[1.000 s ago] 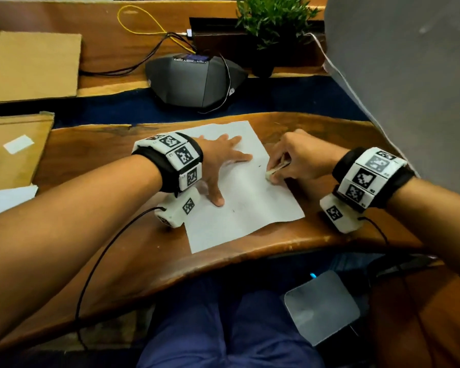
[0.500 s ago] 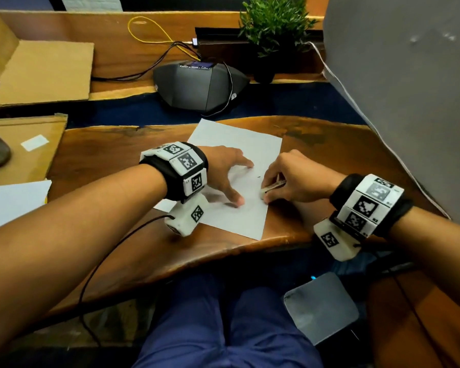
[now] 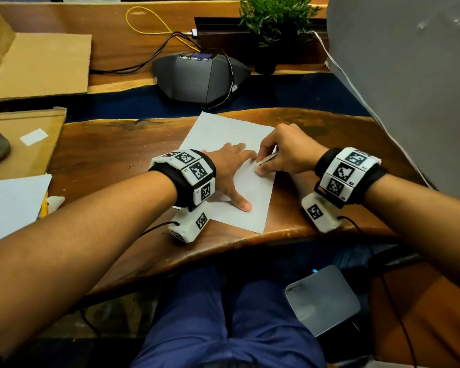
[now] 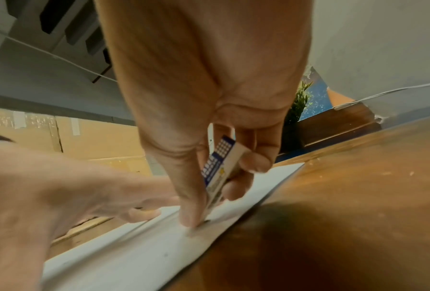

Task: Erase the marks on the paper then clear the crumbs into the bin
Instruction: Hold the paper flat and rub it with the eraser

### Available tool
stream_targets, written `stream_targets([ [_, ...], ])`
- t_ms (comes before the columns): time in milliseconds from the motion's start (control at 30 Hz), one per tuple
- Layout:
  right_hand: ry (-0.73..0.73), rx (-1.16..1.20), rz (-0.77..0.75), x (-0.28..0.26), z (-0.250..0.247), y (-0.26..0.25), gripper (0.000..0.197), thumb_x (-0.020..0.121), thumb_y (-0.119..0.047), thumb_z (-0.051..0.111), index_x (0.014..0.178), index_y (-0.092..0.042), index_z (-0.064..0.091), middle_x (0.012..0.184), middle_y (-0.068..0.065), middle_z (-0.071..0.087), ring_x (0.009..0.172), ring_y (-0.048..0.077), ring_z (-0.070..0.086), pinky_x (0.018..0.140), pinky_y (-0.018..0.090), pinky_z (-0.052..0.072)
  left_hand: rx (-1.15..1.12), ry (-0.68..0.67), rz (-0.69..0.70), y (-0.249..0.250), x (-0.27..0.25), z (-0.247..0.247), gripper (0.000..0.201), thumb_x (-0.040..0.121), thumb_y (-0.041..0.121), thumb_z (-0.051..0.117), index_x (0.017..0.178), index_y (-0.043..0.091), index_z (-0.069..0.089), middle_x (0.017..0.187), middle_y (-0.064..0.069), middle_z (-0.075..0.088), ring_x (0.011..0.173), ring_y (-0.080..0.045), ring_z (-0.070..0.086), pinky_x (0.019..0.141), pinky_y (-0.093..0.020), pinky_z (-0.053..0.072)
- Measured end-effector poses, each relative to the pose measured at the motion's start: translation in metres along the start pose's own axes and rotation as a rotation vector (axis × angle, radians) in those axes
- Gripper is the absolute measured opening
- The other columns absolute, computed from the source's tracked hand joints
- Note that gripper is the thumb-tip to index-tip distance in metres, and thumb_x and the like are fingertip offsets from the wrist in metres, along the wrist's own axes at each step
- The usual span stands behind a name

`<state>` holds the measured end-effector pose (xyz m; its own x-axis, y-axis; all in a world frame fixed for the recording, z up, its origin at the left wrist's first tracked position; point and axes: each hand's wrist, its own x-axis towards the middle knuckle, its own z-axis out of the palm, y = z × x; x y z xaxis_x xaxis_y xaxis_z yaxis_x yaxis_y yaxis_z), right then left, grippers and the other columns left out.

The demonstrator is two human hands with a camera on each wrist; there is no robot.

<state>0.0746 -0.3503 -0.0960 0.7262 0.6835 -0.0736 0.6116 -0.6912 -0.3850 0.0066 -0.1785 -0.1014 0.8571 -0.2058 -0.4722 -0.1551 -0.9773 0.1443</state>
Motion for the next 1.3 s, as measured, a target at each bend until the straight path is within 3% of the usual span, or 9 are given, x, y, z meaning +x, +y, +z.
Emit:
stream_targets([
  [167, -0.310, 0.049, -0.013, -0.012, -0.005, -0.007, 0.016, 0.075, -0.035, 0.086, 0.085, -0.024, 0.079, 0.083, -0.010, 0.074, 0.080, 0.013, 0.067, 0.069, 0.026, 0.054, 0.042, -0.026, -0.016, 0.000, 0.002, 0.001, 0.133, 0.058, 0.071, 0.078, 0.155, 0.035, -0.006, 0.164, 0.005, -0.013, 0.151, -0.024, -0.008, 0.115, -0.065, 0.015],
  [333, -0.039, 0.046, 0.064, 0.001, -0.008, 0.004, 0.018, 0.075, -0.033, 0.086, 0.088, -0.021, 0.080, 0.084, -0.009, 0.073, 0.085, 0.013, 0.066, 0.064, 0.023, 0.049, 0.073, -0.072, -0.022, -0.002, 0.007, 0.002, 0.136, 0.057, 0.076, 0.073, 0.153, 0.037, -0.015, 0.162, 0.007, -0.023, 0.150, -0.024, -0.016, 0.117, -0.062, 0.011],
  [500, -0.313, 0.039, -0.012, -0.007, -0.007, -0.007, 0.015, 0.074, -0.034, 0.086, 0.084, -0.025, 0.080, 0.083, -0.011, 0.074, 0.082, 0.008, 0.065, 0.072, 0.025, 0.056, 0.071, -0.064, -0.015, -0.005, 0.009, 0.002, 0.138, 0.055, 0.079, 0.072, 0.154, 0.036, -0.014, 0.162, 0.006, -0.022, 0.150, -0.026, -0.016, 0.117, -0.061, 0.011],
  [667, -0.024, 0.029, 0.032, 0.005, -0.006, 0.004, 0.018, 0.075, -0.032, 0.087, 0.086, -0.019, 0.081, 0.084, -0.006, 0.074, 0.083, 0.012, 0.065, 0.067, 0.025, 0.052, 0.082, -0.049, -0.010, -0.002, 0.007, 0.002, 0.136, 0.057, 0.076, 0.074, 0.154, 0.037, -0.013, 0.162, 0.006, -0.020, 0.150, -0.026, -0.014, 0.117, -0.058, 0.010],
  [800, -0.261, 0.032, -0.036, -0.004, -0.004, -0.011, 0.015, 0.076, -0.031, 0.086, 0.087, -0.023, 0.080, 0.085, -0.013, 0.073, 0.082, 0.006, 0.064, 0.071, 0.019, 0.053, 0.075, -0.054, -0.019, -0.003, 0.007, 0.001, 0.135, 0.055, 0.078, 0.072, 0.154, 0.038, -0.011, 0.163, 0.006, -0.020, 0.150, -0.026, -0.013, 0.118, -0.060, 0.012],
  [967, -0.055, 0.042, 0.037, 0.007, -0.007, -0.004, 0.018, 0.073, -0.033, 0.087, 0.086, -0.022, 0.081, 0.083, -0.009, 0.074, 0.084, 0.010, 0.065, 0.071, 0.024, 0.054, 0.083, -0.060, -0.025, -0.001, 0.007, 0.001, 0.134, 0.055, 0.077, 0.072, 0.153, 0.040, -0.012, 0.163, 0.006, -0.019, 0.150, -0.026, -0.013, 0.118, -0.060, 0.011],
  [1100, -0.271, 0.037, -0.042, -0.002, -0.001, -0.016, 0.015, 0.076, -0.030, 0.086, 0.087, -0.023, 0.080, 0.086, -0.012, 0.073, 0.081, 0.006, 0.065, 0.067, 0.015, 0.052, 0.078, -0.062, -0.026, -0.005, 0.010, 0.002, 0.137, 0.051, 0.082, 0.070, 0.154, 0.039, -0.009, 0.162, 0.005, -0.020, 0.150, -0.027, -0.013, 0.118, -0.061, 0.011],
  [1233, -0.029, 0.020, 0.025, 0.011, -0.004, -0.007, 0.013, 0.076, -0.030, 0.086, 0.086, -0.022, 0.081, 0.083, -0.007, 0.075, 0.081, 0.010, 0.066, 0.065, 0.020, 0.052, 0.090, -0.050, -0.022, -0.002, 0.008, 0.003, 0.134, 0.056, 0.079, 0.071, 0.154, 0.037, -0.010, 0.163, 0.006, -0.019, 0.150, -0.026, -0.013, 0.119, -0.059, 0.011],
  [1300, -0.037, 0.008, -0.006, 0.009, -0.002, -0.008, 0.014, 0.076, -0.029, 0.086, 0.086, -0.021, 0.081, 0.083, -0.007, 0.074, 0.082, 0.011, 0.066, 0.067, 0.023, 0.053, 0.081, -0.042, -0.017, -0.002, 0.008, 0.003, 0.134, 0.056, 0.079, 0.072, 0.154, 0.037, -0.009, 0.163, 0.006, -0.019, 0.150, -0.025, -0.013, 0.119, -0.059, 0.010],
])
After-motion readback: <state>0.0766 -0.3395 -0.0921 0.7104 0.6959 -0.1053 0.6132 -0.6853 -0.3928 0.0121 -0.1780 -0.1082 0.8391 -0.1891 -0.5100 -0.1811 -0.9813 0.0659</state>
